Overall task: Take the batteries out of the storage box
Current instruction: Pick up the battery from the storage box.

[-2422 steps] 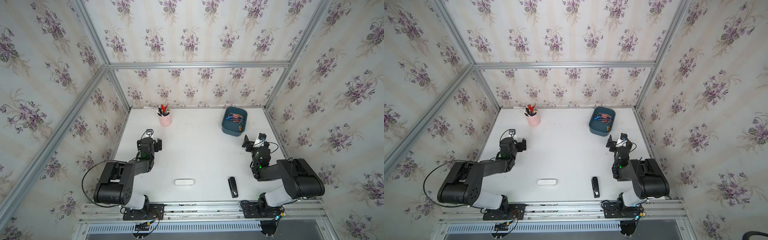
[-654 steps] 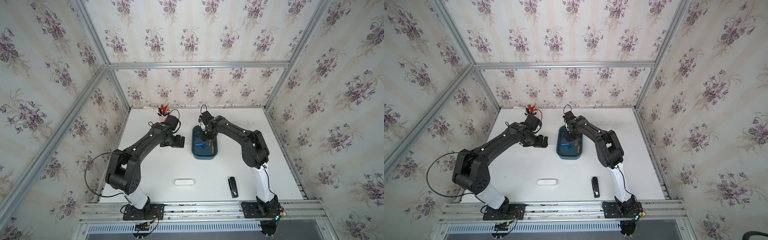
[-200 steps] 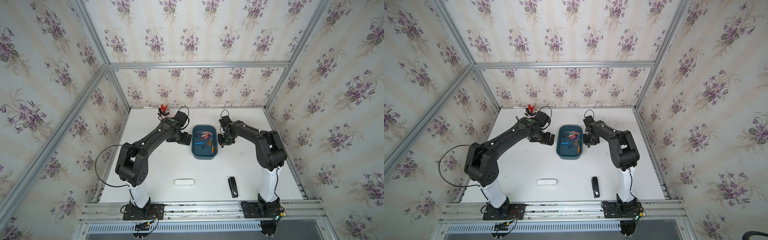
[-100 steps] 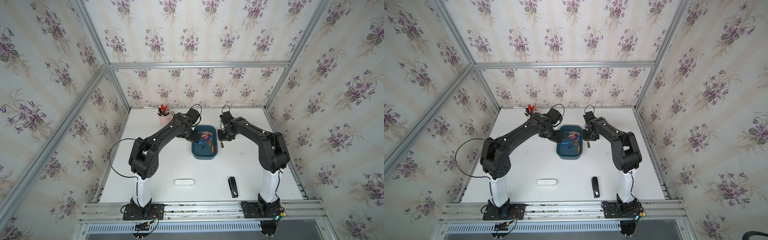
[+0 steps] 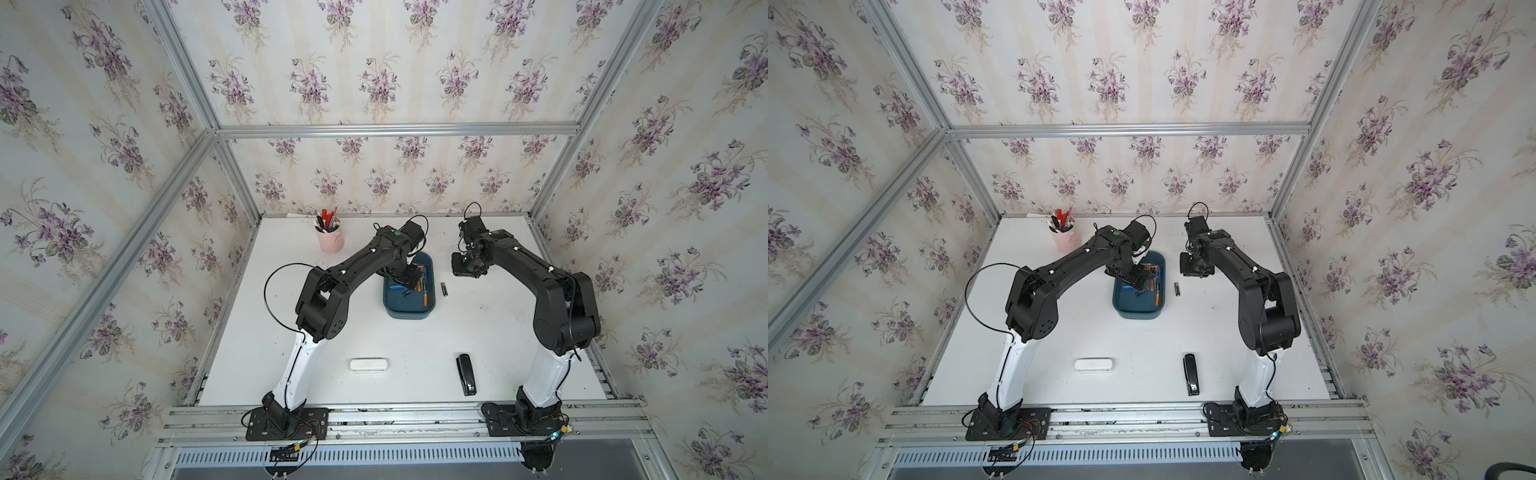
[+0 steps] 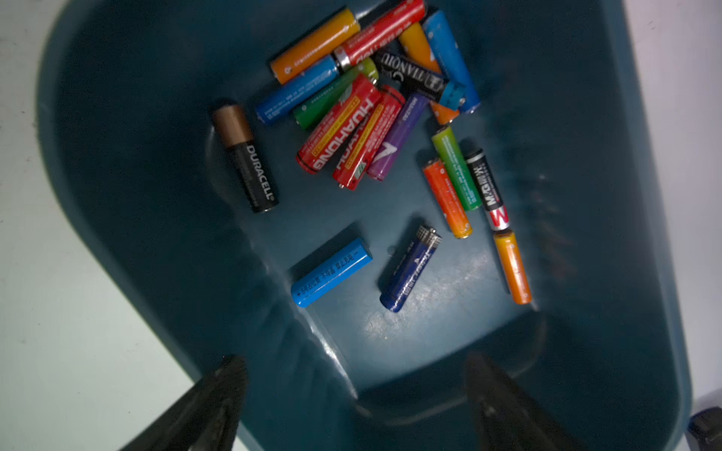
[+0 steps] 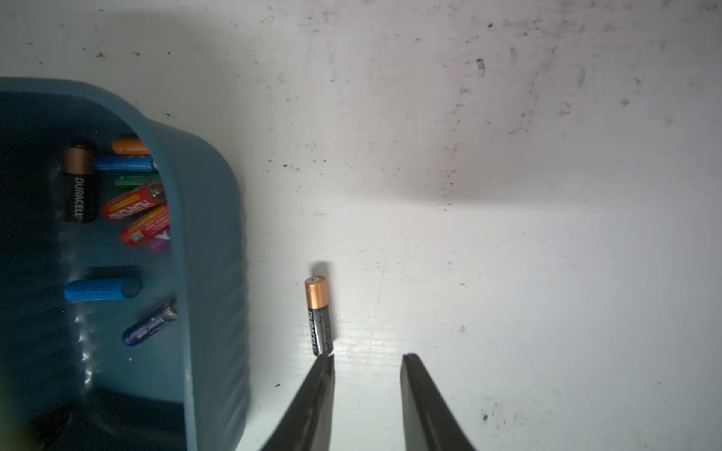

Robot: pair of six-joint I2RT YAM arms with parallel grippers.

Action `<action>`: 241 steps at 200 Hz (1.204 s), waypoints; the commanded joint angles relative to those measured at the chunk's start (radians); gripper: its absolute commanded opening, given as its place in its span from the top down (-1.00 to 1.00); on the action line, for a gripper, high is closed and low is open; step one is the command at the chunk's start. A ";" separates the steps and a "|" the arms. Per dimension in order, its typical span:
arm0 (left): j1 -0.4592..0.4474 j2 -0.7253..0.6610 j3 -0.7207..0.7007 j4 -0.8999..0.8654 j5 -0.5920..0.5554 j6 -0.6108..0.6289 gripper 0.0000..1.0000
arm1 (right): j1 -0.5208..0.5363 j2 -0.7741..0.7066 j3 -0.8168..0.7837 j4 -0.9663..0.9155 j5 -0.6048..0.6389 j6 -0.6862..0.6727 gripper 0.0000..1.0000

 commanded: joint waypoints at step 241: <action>-0.034 0.230 0.180 -0.062 0.074 -0.030 0.47 | -0.060 -0.045 -0.080 0.008 -0.018 -0.054 0.31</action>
